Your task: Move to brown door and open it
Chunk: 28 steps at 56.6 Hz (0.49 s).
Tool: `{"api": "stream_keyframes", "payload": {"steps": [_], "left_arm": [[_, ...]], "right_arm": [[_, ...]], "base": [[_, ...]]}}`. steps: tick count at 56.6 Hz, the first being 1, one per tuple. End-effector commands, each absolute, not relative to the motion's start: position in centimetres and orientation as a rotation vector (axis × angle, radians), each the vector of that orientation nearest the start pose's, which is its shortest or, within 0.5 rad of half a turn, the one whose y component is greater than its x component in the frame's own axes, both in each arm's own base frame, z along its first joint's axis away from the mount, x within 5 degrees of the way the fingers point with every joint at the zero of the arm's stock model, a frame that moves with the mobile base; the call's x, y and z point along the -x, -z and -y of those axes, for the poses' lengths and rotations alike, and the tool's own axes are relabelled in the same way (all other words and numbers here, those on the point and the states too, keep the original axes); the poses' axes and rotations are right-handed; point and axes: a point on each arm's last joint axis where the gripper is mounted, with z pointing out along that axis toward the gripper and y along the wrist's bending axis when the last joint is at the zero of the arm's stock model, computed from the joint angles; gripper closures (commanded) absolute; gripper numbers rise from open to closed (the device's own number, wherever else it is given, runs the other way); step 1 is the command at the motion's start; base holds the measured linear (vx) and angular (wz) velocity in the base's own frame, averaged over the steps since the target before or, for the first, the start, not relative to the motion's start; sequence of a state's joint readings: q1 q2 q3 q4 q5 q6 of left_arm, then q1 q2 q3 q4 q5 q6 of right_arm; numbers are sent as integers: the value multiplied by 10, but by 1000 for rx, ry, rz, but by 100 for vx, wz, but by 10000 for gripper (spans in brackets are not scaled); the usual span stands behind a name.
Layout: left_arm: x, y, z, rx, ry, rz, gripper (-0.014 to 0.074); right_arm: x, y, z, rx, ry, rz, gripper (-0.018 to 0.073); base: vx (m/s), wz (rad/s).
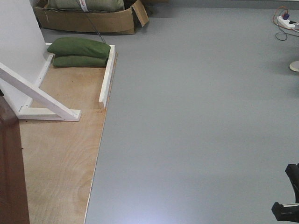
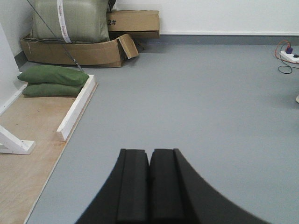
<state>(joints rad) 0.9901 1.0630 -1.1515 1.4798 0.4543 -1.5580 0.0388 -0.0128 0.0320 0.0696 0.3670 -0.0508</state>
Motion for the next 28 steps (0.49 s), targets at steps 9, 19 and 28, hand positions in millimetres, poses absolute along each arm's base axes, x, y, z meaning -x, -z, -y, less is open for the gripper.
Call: {"api": "stream_keyframes", "payload": {"steps": [9,19,28], "left_arm": [[-112,-483,-186,893,-838,-1113,561],[-117,-482,-183,909,-708,-1096,561],[-126,-481,-178,914,-585,-1085,561]], "right_arm": [[-54,-176,-4,43,-49,-1791,559],[-54,-176,-4,43,-49,-1791,559],[-54,-176,-4,43,-49,-1791,559]], "base": [[0,0],[0,0],[0,0]]}}
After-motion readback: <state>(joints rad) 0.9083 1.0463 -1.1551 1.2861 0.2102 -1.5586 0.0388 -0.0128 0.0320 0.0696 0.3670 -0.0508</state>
